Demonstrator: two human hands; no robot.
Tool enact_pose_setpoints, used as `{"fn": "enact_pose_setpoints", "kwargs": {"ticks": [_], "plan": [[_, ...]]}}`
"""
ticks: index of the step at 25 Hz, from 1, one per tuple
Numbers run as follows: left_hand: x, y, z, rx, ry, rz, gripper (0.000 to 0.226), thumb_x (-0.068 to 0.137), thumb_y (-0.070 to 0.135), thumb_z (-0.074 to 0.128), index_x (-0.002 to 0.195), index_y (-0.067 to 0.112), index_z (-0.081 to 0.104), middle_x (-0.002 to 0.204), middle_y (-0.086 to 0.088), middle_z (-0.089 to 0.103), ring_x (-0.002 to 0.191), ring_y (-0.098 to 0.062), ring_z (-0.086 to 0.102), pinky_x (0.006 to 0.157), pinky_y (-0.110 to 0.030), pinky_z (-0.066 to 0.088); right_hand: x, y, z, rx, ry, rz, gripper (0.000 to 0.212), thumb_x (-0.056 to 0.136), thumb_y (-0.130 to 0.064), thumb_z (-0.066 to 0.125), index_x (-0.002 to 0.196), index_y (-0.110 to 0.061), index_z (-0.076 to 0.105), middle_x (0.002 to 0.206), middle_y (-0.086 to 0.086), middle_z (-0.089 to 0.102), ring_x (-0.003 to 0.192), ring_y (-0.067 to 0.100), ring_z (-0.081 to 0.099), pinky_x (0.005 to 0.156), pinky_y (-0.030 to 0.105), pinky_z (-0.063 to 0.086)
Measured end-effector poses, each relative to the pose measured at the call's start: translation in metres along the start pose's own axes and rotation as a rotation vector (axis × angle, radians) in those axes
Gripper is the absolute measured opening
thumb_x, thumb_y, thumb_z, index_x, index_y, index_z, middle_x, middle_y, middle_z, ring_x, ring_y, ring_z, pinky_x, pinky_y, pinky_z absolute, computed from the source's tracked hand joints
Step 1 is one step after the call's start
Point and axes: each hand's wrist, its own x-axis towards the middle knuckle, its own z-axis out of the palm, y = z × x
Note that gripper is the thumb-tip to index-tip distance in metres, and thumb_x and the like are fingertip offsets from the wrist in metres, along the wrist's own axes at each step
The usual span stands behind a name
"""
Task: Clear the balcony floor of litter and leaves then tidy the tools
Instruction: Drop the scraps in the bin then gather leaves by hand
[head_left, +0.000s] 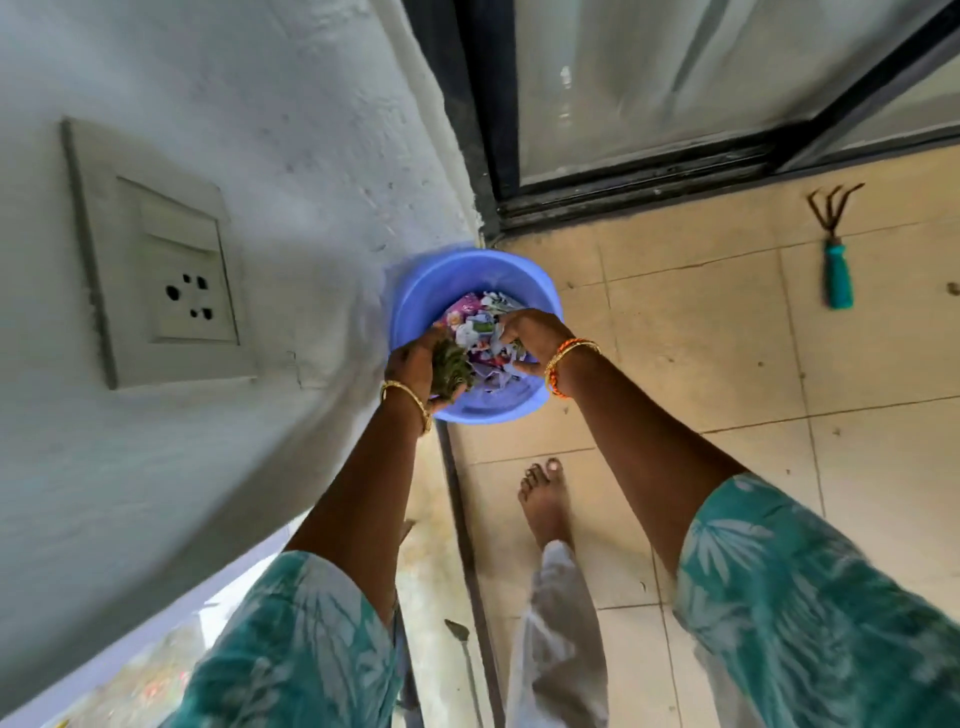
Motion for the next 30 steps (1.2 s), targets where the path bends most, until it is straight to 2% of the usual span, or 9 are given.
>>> {"fn": "enact_pose_setpoints", "kwargs": {"ticks": [3, 6, 7, 11, 15, 17, 20, 26, 30], "plan": [[0.002, 0.007, -0.001, 0.059, 0.024, -0.100, 0.049, 0.087, 0.048, 0.057, 0.128, 0.021, 0.053, 0.116, -0.004, 0.055, 0.108, -0.029, 0.052, 0.072, -0.043, 0.049, 0.007, 0.001, 0.008, 0.117, 0.066, 0.050, 0.011, 0.082, -0.013, 0.054, 0.073, -0.009, 0.051, 0.072, 0.007, 0.047, 0.066, 0.020, 0.044, 0.057, 0.017, 0.038], [0.006, 0.005, -0.007, 0.130, 0.087, -0.092, 0.055, 0.089, 0.047, 0.055, 0.137, 0.021, 0.044, 0.123, -0.003, 0.041, 0.116, -0.027, 0.043, 0.088, -0.047, 0.044, 0.010, 0.008, 0.007, 0.209, 0.101, 0.074, 0.021, 0.086, -0.017, 0.054, 0.066, -0.014, 0.050, 0.044, -0.003, 0.047, 0.043, 0.007, 0.044, 0.055, 0.023, 0.034], [0.004, 0.005, -0.005, 0.172, 0.096, -0.073, 0.053, 0.091, 0.044, 0.055, 0.137, 0.019, 0.045, 0.123, -0.003, 0.042, 0.116, -0.026, 0.043, 0.089, -0.045, 0.044, 0.013, 0.009, 0.003, 0.221, 0.119, 0.072, 0.019, 0.090, -0.017, 0.052, 0.071, -0.013, 0.055, 0.049, -0.004, 0.052, 0.047, 0.006, 0.049, 0.059, 0.024, 0.038], [-0.010, 0.002, 0.007, 0.541, 0.201, 0.140, 0.040, 0.096, 0.027, 0.051, 0.126, 0.001, 0.056, 0.130, -0.017, 0.055, 0.120, -0.032, 0.051, 0.099, -0.037, 0.044, 0.010, 0.008, -0.016, 0.109, 0.153, 0.002, 0.029, 0.092, -0.018, 0.050, 0.113, 0.000, 0.062, 0.116, 0.014, 0.062, 0.107, 0.027, 0.058, 0.092, 0.040, 0.047], [-0.040, -0.009, 0.027, 0.916, 0.262, 0.313, 0.033, 0.097, 0.018, 0.045, 0.112, -0.004, 0.063, 0.121, -0.023, 0.061, 0.115, -0.036, 0.055, 0.092, -0.034, 0.041, -0.016, 0.029, -0.037, 0.052, 0.425, -0.219, 0.031, 0.082, -0.021, 0.055, 0.059, -0.002, 0.054, 0.062, 0.023, 0.059, 0.058, 0.031, 0.059, 0.064, 0.037, 0.050], [-0.065, -0.018, 0.046, 0.977, 0.284, 0.386, 0.032, 0.097, 0.018, 0.044, 0.112, -0.004, 0.062, 0.120, -0.024, 0.061, 0.114, -0.038, 0.055, 0.093, -0.036, 0.042, -0.038, 0.043, -0.053, -0.043, 0.591, -0.304, 0.034, 0.078, -0.020, 0.058, 0.055, 0.001, 0.045, 0.056, 0.028, 0.045, 0.055, 0.035, 0.052, 0.056, 0.032, 0.043], [-0.115, -0.036, 0.083, 0.970, 0.239, 0.481, 0.028, 0.094, 0.017, 0.049, 0.113, 0.000, 0.060, 0.119, -0.020, 0.063, 0.113, -0.035, 0.056, 0.089, -0.031, 0.038, -0.083, 0.065, -0.087, -0.042, 0.745, -0.384, 0.025, 0.075, -0.005, 0.062, 0.056, -0.006, 0.045, 0.047, 0.008, 0.037, 0.053, 0.025, 0.041, 0.053, 0.027, 0.026], [-0.194, -0.101, 0.183, 1.185, -0.029, 0.705, 0.023, 0.088, 0.012, 0.054, 0.108, 0.003, 0.061, 0.114, -0.017, 0.063, 0.108, -0.032, 0.057, 0.091, -0.028, 0.039, -0.168, 0.130, -0.197, 0.111, 0.971, -0.454, 0.009, 0.069, 0.000, 0.057, 0.075, -0.006, 0.056, 0.072, 0.010, 0.059, 0.068, 0.031, 0.059, 0.067, 0.035, 0.050], [-0.258, -0.158, 0.266, 1.436, -0.191, 0.845, 0.026, 0.087, 0.014, 0.053, 0.112, 0.007, 0.058, 0.115, -0.014, 0.060, 0.112, -0.031, 0.053, 0.090, -0.032, 0.042, -0.233, 0.187, -0.289, 0.111, 1.149, -0.408, 0.016, 0.072, 0.003, 0.055, 0.083, -0.005, 0.063, 0.090, 0.014, 0.062, 0.089, 0.033, 0.058, 0.075, 0.029, 0.043]]}}
